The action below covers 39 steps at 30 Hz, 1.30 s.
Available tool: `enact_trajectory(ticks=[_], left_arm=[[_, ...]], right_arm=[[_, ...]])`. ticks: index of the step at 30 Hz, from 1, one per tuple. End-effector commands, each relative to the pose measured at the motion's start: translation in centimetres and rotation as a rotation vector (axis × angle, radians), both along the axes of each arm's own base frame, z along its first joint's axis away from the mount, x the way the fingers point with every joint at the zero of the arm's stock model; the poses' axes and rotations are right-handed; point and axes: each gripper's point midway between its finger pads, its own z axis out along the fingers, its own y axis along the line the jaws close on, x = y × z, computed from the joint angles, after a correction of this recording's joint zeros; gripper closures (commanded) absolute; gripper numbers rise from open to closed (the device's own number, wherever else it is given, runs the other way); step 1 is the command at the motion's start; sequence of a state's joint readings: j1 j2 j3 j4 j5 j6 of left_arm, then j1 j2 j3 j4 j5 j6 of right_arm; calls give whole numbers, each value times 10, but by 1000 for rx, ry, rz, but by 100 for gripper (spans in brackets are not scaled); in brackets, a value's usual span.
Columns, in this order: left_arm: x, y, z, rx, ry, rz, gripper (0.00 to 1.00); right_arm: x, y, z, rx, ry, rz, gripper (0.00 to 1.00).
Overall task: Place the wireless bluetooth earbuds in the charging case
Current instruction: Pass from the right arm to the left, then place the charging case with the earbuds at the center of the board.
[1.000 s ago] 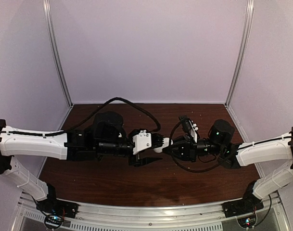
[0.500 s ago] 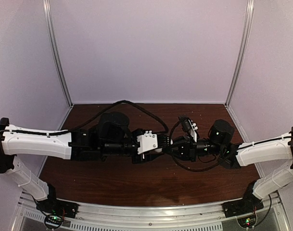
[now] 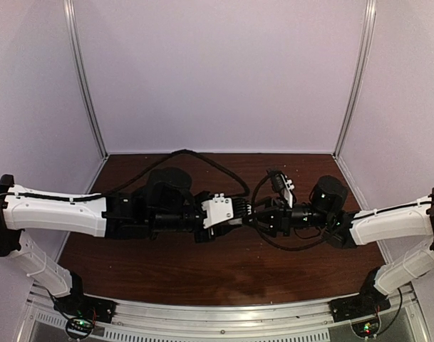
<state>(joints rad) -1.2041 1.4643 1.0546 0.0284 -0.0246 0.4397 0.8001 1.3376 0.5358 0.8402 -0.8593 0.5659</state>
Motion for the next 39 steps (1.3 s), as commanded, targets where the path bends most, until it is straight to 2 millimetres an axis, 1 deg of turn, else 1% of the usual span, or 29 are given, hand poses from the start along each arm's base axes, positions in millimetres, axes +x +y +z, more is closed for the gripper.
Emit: enact_trajectory(ticks=[1,4,7,11,12,14,16,17,19,21,23,26,31,34,36,39], left_arm=[[0,10,13,-69,50,0,73],[4,19,16,-108,105,10,74],[17,32,12,-156,182,40,75],[53,53,4,-222,292,149,76],[66,60,0,-234,320,191,76],[87,71,-14,-238,380,275,76],[110,82,-31,-241,448,369,76],[122,89,-45,-234,493,434,77],[141,99,-63,-220,542,518,78],[156,105,-75,-211,561,591,77],[168,109,-87,-207,591,646,75],[185,114,-106,-219,647,716,75],[205,114,-129,-201,682,781,75],[216,117,-146,-185,721,818,75],[222,120,-152,-192,746,832,74],[227,118,-161,-180,758,843,73]], right_arm=[[14,-11,16,39,-43,-63,36],[21,-20,17,40,-48,-94,28],[28,-28,19,41,-56,-115,24],[33,-41,25,68,-64,-133,14],[34,-44,27,78,-66,-134,13],[36,-50,31,90,-72,-139,11],[37,-55,33,97,-78,-144,1],[37,-56,33,97,-78,-144,0],[39,-59,33,99,-79,-152,0],[41,-63,32,99,-78,-168,0],[43,-67,32,103,-79,-184,0],[46,-72,32,104,-78,-202,0],[48,-75,28,94,-75,-215,0],[48,-76,26,88,-74,-219,0],[47,-77,25,86,-72,-221,0],[47,-78,23,83,-72,-225,0]])
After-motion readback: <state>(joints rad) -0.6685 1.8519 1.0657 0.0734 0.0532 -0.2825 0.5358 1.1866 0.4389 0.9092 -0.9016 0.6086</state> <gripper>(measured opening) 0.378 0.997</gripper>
